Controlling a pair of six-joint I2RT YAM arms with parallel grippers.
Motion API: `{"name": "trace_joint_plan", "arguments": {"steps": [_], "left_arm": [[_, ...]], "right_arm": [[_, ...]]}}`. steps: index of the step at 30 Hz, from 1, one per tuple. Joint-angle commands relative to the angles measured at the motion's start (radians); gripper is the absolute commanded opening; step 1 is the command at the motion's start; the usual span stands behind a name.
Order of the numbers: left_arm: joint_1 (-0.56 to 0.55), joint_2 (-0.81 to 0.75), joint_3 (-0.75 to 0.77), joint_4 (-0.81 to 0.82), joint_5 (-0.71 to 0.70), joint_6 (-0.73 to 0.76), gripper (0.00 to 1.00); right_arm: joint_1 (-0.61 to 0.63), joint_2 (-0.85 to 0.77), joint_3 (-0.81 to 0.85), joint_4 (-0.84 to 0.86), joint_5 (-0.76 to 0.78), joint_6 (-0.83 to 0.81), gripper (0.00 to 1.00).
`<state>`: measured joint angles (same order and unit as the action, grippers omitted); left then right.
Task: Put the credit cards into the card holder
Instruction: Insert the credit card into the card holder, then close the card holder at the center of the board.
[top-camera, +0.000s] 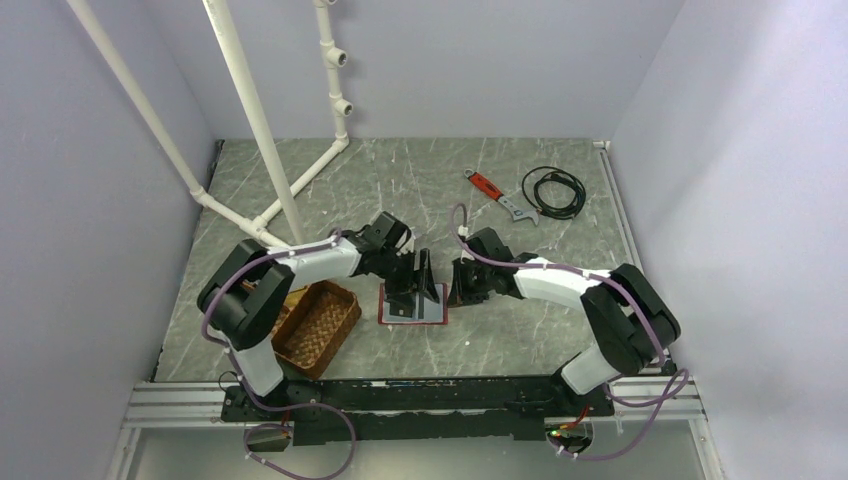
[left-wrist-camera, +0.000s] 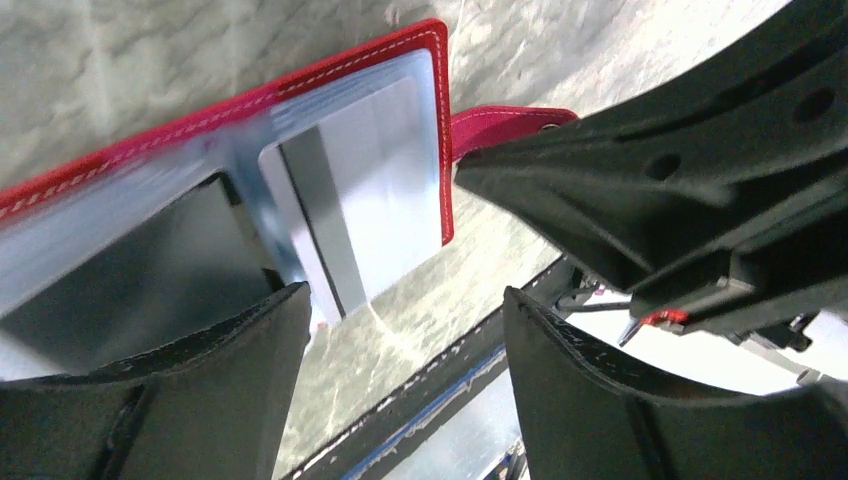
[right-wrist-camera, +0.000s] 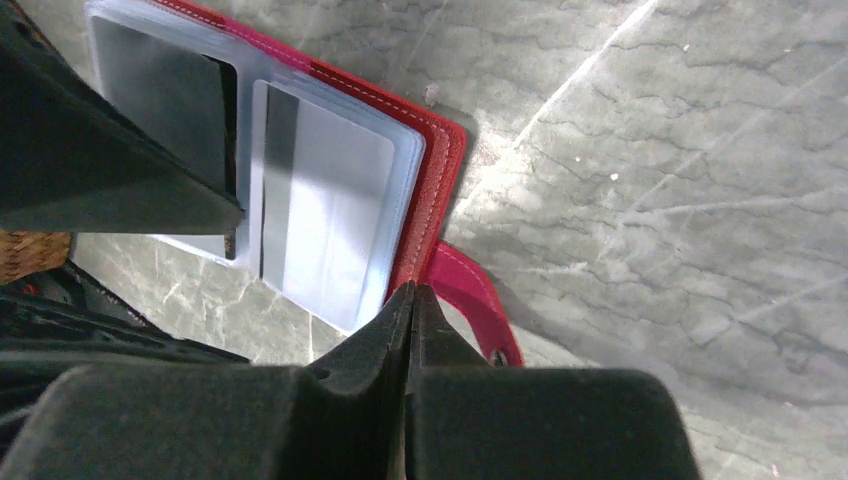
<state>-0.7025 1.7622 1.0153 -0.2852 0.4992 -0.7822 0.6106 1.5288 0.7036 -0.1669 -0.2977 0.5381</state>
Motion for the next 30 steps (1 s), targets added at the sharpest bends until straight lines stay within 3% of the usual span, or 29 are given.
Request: {"name": "trace_joint_plan", "arguments": {"steps": [1,6,9,12,16,19,22,30], "left_arm": [[0.023,-0.094,0.036,-0.129,0.011,0.084,0.76],[0.044,-0.192,0.042,-0.197,0.014,0.126,0.78],[0.074,-0.237,0.033,-0.274,-0.022,0.155,0.84],[0.118,-0.253,0.025,-0.358,-0.117,0.209,0.99],[0.165,-0.218,0.016,-0.369,-0.151,0.257,0.99],[0.167,-0.161,0.034,-0.339,-0.163,0.272,0.99],[0.154,-0.104,0.060,-0.333,-0.209,0.273,1.00],[0.129,-0.023,0.022,-0.234,-0.104,0.226,0.99]], "right_arm": [[-0.015,-0.073,0.012,-0.031,-0.030,-0.049,0.01],[-0.020,-0.118,0.045,-0.085,-0.042,-0.071,0.08],[-0.022,-0.144,0.056,-0.119,-0.043,-0.080,0.16],[-0.036,-0.163,0.066,-0.161,-0.018,-0.093,0.28],[-0.061,-0.181,0.073,-0.211,0.036,-0.118,0.49],[-0.075,-0.186,0.071,-0.227,0.069,-0.122,0.58],[-0.081,-0.166,0.065,-0.228,0.078,-0.118,0.60],[-0.083,-0.088,0.038,-0.154,0.057,-0.095,0.57]]}}
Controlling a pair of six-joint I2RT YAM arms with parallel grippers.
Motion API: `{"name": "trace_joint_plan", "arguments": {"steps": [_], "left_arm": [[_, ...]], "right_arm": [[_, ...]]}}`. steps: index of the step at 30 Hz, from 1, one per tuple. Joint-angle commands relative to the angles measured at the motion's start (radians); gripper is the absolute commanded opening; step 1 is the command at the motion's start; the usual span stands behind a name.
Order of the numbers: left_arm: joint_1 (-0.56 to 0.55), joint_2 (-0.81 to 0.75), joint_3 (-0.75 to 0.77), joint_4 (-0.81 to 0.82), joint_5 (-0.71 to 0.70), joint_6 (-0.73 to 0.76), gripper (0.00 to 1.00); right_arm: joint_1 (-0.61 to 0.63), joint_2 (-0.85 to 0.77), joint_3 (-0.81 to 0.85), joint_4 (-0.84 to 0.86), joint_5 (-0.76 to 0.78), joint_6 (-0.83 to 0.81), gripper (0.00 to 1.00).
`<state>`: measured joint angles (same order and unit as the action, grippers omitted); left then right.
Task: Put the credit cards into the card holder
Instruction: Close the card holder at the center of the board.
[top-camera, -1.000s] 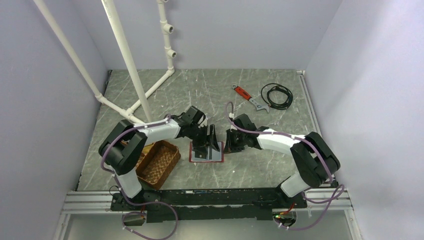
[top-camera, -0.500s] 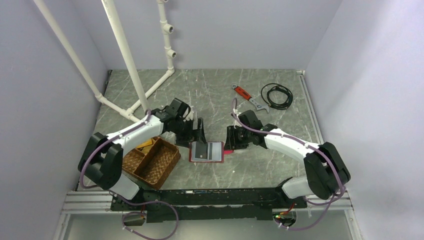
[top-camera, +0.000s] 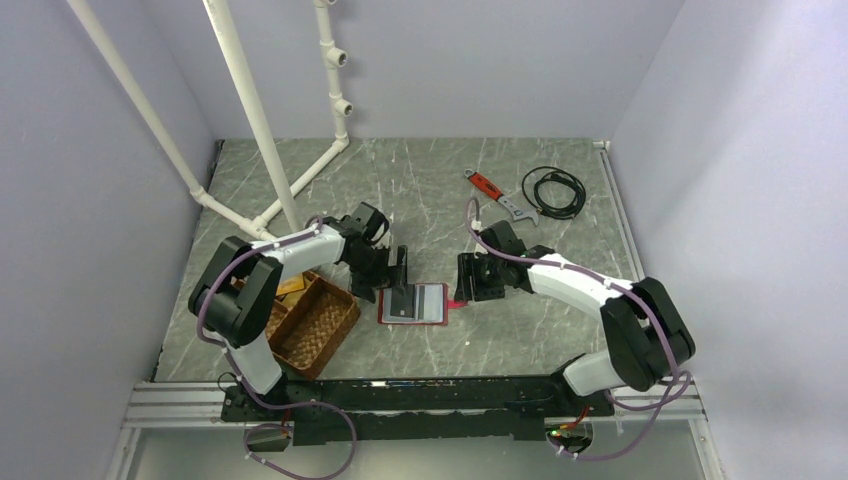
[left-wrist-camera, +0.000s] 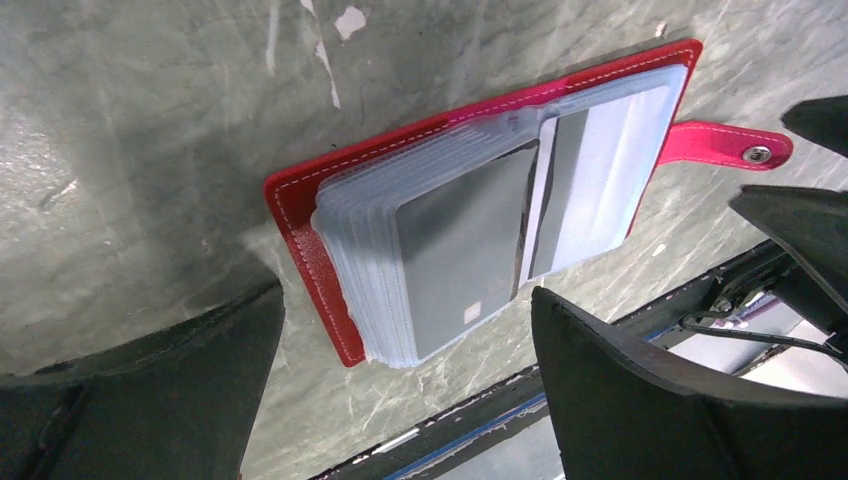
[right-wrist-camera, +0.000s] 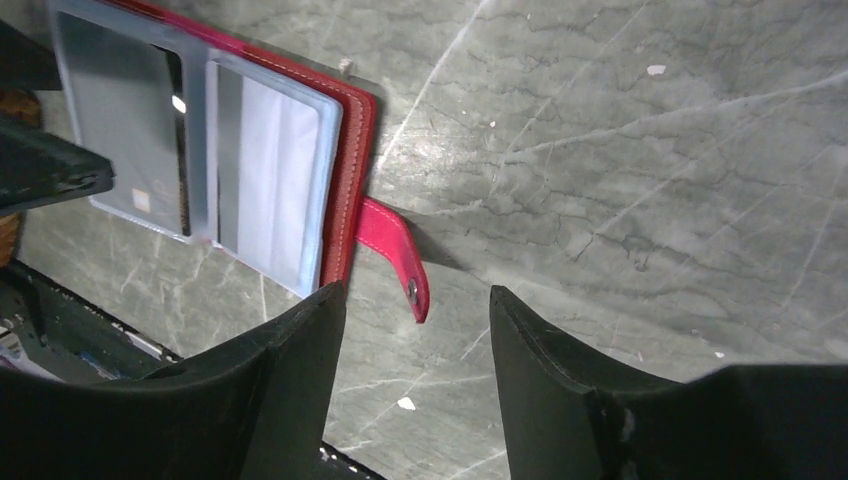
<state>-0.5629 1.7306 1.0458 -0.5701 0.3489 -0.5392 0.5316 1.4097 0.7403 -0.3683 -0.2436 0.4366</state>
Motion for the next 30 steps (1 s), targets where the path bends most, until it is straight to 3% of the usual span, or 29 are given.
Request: {"name": "trace_joint_plan", "arguments": {"steps": [1,7,10,18,26,28,30], "left_arm": [[-0.011,0.001,-0.019,0.061,0.064,-0.024,0.99],[0.000,-0.038,-0.037,0.129,0.233,-0.061,0.90],[0.001,-0.067,-0.031,0.171,0.302,-0.086,0.84],[-0.030,-0.143,0.003,0.318,0.400,-0.218,0.75],[-0.119,0.027,0.025,0.575,0.459,-0.350,0.74],[-0.120,0.054,0.025,0.602,0.467,-0.360,0.75],[-0.120,0.054,0.026,0.583,0.463,-0.347,0.77]], "right_arm": [[-0.004,0.035,0.000,0.057,-0.006,0.007,0.54],[-0.005,0.056,-0.012,0.098,-0.048,0.016,0.15],[-0.007,0.056,-0.023,0.107,-0.049,0.017,0.00],[-0.012,0.061,-0.051,0.135,-0.062,0.034,0.00],[-0.030,0.019,-0.054,0.081,-0.027,0.031,0.00],[-0.045,-0.006,-0.066,0.074,-0.039,0.027,0.11],[-0.064,-0.035,-0.082,0.082,-0.068,0.028,0.15]]}}
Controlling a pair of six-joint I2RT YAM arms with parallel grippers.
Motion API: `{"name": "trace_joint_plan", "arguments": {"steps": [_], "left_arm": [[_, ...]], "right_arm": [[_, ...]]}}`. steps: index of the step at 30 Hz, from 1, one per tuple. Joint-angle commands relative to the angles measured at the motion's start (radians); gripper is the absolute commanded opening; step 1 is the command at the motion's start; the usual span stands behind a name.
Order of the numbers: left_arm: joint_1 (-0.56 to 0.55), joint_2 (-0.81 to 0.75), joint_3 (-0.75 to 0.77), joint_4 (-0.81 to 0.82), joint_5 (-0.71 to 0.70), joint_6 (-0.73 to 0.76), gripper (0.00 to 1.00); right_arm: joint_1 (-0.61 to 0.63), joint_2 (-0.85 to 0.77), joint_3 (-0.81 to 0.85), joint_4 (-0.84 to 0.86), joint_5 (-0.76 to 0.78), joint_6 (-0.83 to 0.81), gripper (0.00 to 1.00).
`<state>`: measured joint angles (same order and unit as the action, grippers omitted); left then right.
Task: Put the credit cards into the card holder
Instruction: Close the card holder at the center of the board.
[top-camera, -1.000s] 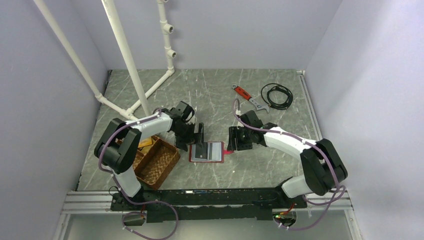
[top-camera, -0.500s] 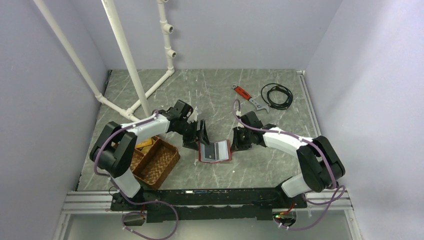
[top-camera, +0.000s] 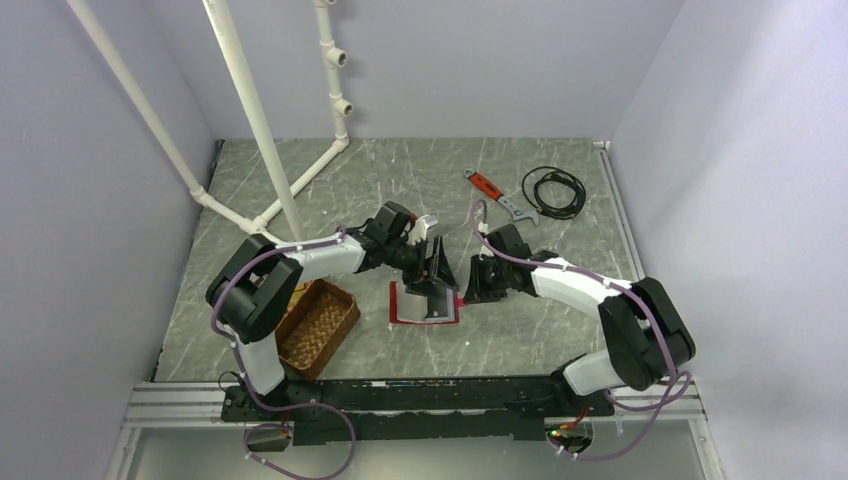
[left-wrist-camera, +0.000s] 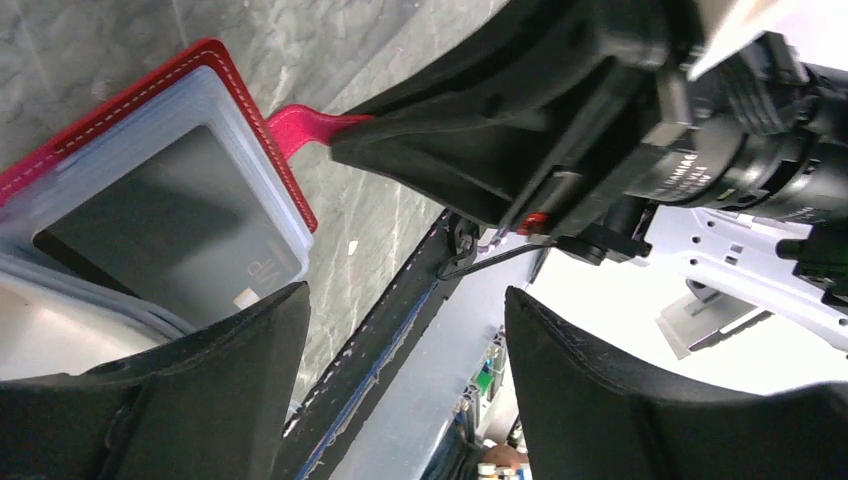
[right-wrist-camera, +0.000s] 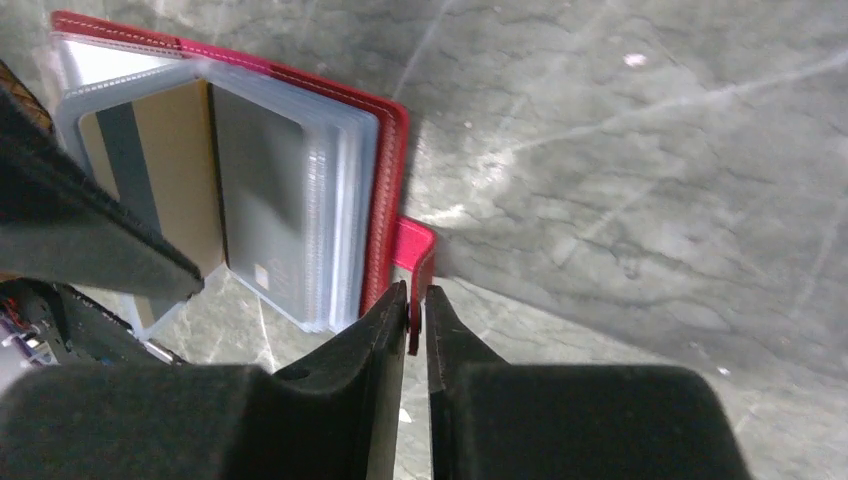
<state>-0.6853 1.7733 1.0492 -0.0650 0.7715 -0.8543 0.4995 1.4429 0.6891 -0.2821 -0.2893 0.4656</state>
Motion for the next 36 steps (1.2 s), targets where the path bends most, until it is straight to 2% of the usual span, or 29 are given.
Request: {"name": "trace_joint_plan", "arguments": {"steps": [1,5,6,9,13,20,24,26,28,33,36], "left_arm": [[0.003,-0.001,0.024,0.068,0.039,-0.011,0.79],[0.031,-0.100,0.047,-0.154,-0.055,0.114,0.88],[0.052,-0.130,0.043,-0.216,-0.089,0.145,0.91],[0.137,-0.212,-0.012,-0.331,-0.142,0.204,0.97],[0.190,-0.215,-0.042,-0.448,-0.211,0.279,0.99],[0.176,-0.120,-0.053,-0.415,-0.302,0.259,0.99],[0.104,-0.044,-0.021,-0.447,-0.390,0.194,1.00],[0.071,0.002,-0.004,-0.457,-0.391,0.168,0.99],[0.057,0.011,-0.015,-0.421,-0.351,0.152,0.95],[0.057,-0.083,-0.051,-0.302,-0.286,0.116,0.80],[0.056,-0.135,-0.058,-0.234,-0.245,0.082,0.67]], "right_arm": [[-0.042,-0.080,-0.040,0.008,-0.039,0.001,0.17],[-0.060,-0.077,-0.042,0.023,-0.079,-0.004,0.18],[-0.061,-0.070,-0.040,0.029,-0.086,-0.008,0.16],[-0.062,-0.045,-0.035,0.028,-0.076,-0.015,0.00],[-0.074,-0.027,-0.045,0.022,-0.044,-0.017,0.00],[-0.082,-0.015,-0.040,0.036,-0.060,-0.014,0.00],[-0.083,-0.010,-0.031,0.036,-0.063,-0.017,0.00],[-0.082,-0.004,-0.028,0.040,-0.068,-0.018,0.00],[-0.082,0.003,-0.028,0.047,-0.076,-0.017,0.00],[-0.082,0.005,-0.032,0.054,-0.082,-0.018,0.00],[-0.082,0.007,-0.035,0.058,-0.086,-0.019,0.00]]}}
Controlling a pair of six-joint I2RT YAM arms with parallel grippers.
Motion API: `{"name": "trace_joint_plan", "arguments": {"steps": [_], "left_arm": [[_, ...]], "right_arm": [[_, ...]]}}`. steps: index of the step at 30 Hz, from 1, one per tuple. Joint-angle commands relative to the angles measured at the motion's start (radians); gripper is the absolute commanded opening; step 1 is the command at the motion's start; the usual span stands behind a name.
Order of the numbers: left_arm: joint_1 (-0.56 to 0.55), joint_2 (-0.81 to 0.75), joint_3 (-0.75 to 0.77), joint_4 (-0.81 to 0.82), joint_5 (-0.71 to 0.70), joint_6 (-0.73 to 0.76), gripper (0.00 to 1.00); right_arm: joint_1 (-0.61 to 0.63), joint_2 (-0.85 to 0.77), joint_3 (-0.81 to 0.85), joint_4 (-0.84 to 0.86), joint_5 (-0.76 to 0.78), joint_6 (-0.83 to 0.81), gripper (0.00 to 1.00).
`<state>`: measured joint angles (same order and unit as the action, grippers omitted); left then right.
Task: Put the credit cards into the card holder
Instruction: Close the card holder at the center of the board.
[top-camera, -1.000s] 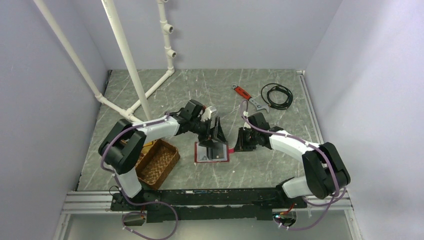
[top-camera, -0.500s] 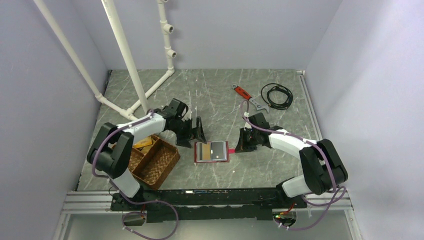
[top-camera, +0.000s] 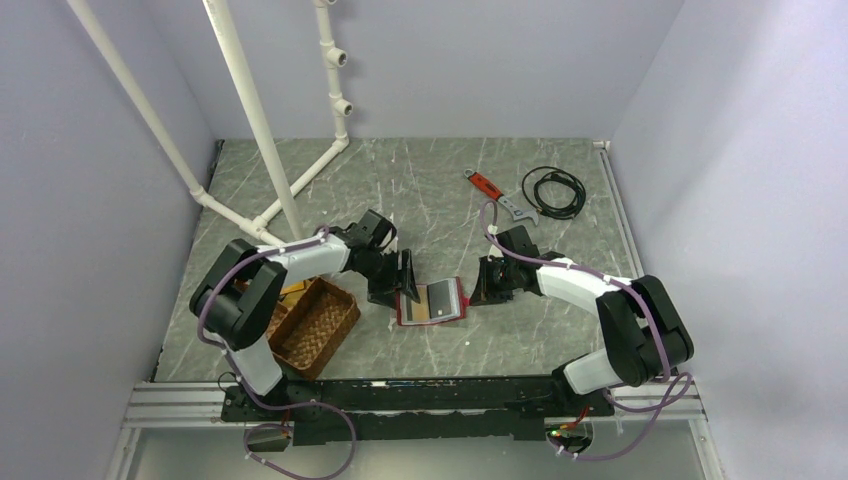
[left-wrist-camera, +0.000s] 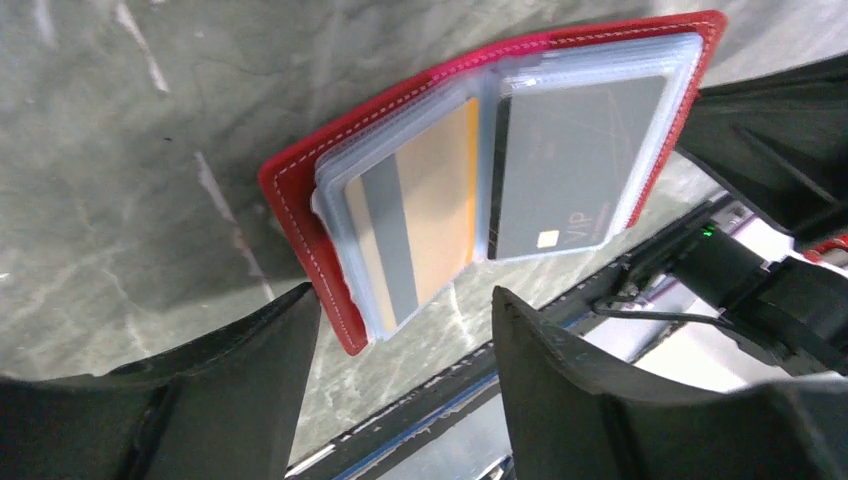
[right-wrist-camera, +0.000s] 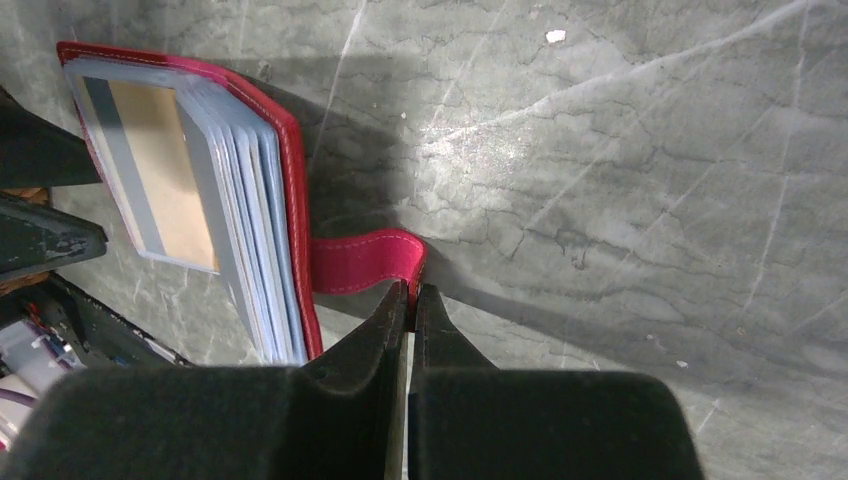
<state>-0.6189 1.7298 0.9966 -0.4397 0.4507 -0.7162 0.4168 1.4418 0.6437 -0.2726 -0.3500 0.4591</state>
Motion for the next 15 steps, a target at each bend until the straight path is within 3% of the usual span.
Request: {"name": "trace_joint_plan", "arguments": {"steps": [1,7,15], "left_arm": [[-0.012,-0.105,-0.005,0.160,0.084,-0.067,0.64],[-0.035,-0.117,0.014,0.235,0.102,-0.111,0.62],[-0.068,0.016,0.047,0.373,0.177,-0.159,0.60]], "right_arm": [[0.000,0.009,0.009,0.050,-0.027,-0.012,0.00],[0.000,0.009,-0.001,0.058,-0.033,-0.007,0.00],[0.000,-0.012,0.000,0.045,-0.022,0.002,0.00]]}}
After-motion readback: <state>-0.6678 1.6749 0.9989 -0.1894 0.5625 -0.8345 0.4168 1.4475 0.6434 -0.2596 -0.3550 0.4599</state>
